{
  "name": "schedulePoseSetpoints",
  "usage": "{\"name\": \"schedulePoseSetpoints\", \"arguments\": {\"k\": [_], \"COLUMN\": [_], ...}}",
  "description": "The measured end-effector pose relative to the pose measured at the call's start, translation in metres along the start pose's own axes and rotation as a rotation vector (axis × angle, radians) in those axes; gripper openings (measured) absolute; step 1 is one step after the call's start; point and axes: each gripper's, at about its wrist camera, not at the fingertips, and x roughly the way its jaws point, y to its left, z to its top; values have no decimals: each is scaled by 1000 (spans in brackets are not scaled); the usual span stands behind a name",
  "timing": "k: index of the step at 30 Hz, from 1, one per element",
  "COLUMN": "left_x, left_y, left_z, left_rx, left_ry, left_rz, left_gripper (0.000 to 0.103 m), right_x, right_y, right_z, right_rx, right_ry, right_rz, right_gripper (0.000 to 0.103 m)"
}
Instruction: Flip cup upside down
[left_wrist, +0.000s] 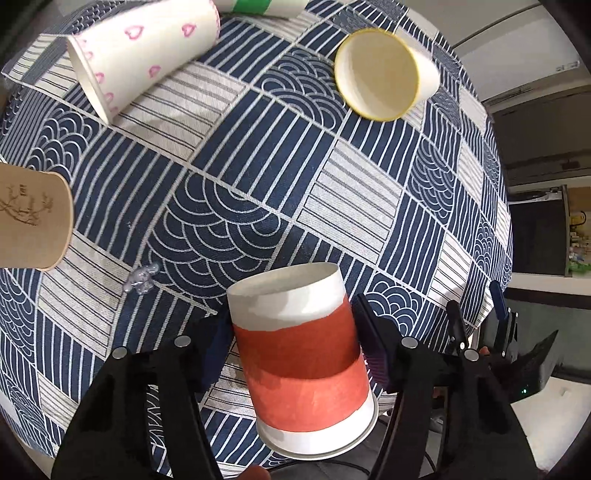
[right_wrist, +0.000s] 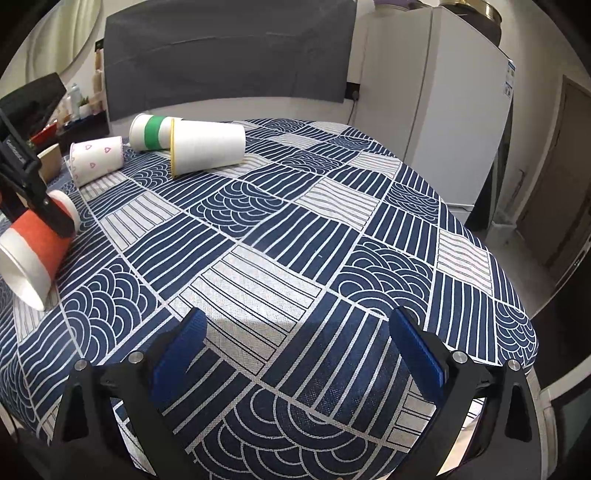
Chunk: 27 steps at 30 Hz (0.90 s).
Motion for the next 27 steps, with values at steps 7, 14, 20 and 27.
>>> {"name": "schedulePoseSetpoints", "arguments": {"k": [7, 14, 20, 27], "left_x": [-27, -51, -75, -90], "left_y": [5, 20, 40, 71], "left_z": [-17, -32, -45, -68], "left_rx": [55, 47, 35, 9], "left_ry": [-100, -195, -341, -538], "left_rz": [26, 56, 154, 298], "left_gripper": [62, 62, 62, 62], "right_x": [-4, -11, -19, -23], "right_y": [9, 26, 37, 43], "right_z": [3, 4, 7, 11], "right_rx": [-19, -60, -81, -62], "right_ry": [-9, -23, -45, -58], "right_rz": [1, 9, 15, 46], "right_gripper": [95, 95, 95, 95]}}
